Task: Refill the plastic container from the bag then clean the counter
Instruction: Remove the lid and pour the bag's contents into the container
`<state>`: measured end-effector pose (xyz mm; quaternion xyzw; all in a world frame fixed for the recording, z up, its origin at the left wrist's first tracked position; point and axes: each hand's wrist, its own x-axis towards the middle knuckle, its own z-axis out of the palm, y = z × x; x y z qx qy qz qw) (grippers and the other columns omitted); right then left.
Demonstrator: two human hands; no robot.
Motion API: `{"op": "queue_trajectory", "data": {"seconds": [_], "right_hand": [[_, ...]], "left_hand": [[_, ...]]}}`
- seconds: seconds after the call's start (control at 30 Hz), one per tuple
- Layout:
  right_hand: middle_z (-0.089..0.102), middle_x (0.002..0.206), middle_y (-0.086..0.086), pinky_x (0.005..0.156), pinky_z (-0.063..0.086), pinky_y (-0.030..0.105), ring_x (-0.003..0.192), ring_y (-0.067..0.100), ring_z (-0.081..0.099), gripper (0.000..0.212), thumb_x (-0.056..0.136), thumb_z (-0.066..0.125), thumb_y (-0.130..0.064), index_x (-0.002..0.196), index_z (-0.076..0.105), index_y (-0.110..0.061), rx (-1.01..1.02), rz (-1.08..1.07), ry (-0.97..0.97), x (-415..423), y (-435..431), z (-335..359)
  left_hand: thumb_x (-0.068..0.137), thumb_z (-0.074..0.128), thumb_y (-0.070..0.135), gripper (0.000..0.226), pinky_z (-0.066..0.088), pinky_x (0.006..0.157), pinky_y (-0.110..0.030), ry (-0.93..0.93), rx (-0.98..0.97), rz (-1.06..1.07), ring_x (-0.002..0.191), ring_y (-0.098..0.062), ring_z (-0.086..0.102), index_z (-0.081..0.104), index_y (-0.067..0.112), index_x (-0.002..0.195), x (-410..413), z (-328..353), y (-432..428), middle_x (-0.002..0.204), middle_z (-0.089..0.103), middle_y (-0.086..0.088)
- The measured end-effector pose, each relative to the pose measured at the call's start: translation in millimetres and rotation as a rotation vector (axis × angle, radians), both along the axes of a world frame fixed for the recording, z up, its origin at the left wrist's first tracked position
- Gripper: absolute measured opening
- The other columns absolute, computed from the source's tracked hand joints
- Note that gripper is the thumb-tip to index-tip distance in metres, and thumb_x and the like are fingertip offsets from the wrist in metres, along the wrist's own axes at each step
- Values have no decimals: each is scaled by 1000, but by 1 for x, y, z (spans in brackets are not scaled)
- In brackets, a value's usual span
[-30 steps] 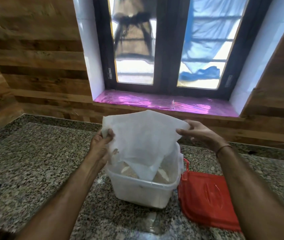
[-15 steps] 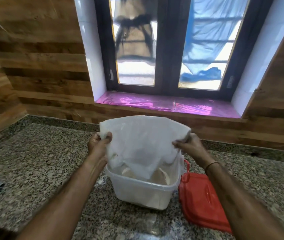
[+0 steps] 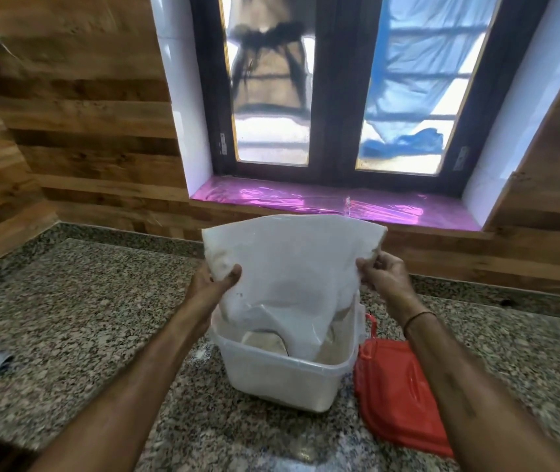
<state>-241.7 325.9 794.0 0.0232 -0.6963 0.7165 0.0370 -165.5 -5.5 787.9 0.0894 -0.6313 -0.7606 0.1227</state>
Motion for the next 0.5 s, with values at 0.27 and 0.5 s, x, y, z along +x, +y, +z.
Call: {"op": "queue_trajectory", "data": {"seconds": [0.27, 0.5], "right_hand": [[81, 104, 0, 95, 58, 54, 103, 23, 75, 26, 80, 83, -21, 105, 78, -18, 402, 139, -20, -3, 15, -25], [78, 106, 7, 85, 62, 44, 94, 20, 76, 22, 100, 64, -14, 122, 65, -13, 59, 183, 2, -9, 7, 2]], "left_hand": [[82, 81, -1, 34, 63, 70, -37, -73, -4, 173, 90, -29, 76, 72, 3, 114, 0, -7, -8, 105, 78, -14], [83, 81, 1, 27, 62, 71, -37, -136, -219, 45, 95, -28, 76, 72, 8, 107, 11, -22, -21, 98, 80, -8]]}}
